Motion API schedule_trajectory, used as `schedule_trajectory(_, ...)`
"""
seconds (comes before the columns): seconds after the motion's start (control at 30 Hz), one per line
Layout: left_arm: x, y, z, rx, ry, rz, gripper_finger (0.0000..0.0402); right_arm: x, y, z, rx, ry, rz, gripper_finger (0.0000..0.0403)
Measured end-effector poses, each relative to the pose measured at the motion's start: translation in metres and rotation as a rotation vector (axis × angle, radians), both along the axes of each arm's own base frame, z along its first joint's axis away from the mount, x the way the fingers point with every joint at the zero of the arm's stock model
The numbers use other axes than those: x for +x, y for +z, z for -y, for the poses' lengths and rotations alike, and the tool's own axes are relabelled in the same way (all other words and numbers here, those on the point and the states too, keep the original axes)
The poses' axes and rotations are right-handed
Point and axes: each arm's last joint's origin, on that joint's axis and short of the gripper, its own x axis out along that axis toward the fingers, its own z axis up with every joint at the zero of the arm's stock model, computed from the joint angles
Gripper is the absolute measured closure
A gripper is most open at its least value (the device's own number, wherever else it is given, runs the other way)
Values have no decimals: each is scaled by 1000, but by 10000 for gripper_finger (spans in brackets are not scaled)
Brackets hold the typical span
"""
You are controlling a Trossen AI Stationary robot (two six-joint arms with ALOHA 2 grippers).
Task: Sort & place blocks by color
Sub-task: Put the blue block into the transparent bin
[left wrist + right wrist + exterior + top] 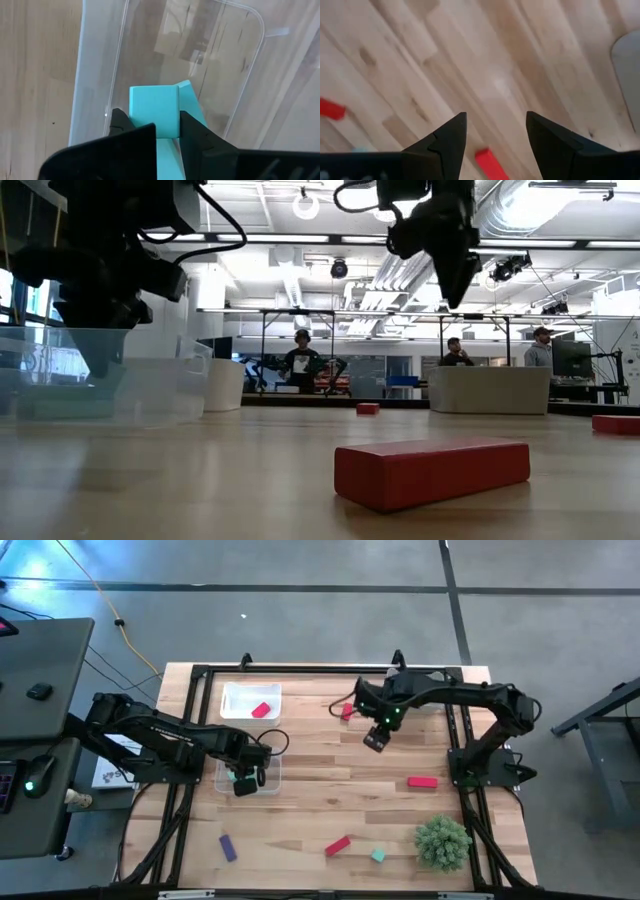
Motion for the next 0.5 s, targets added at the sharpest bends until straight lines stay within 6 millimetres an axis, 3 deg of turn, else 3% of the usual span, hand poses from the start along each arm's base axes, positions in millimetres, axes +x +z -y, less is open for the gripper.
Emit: schedule_trajectory(0.5,0,0,0,-4,2,-2,313,-6,-1,-70,-35,243,-131,208)
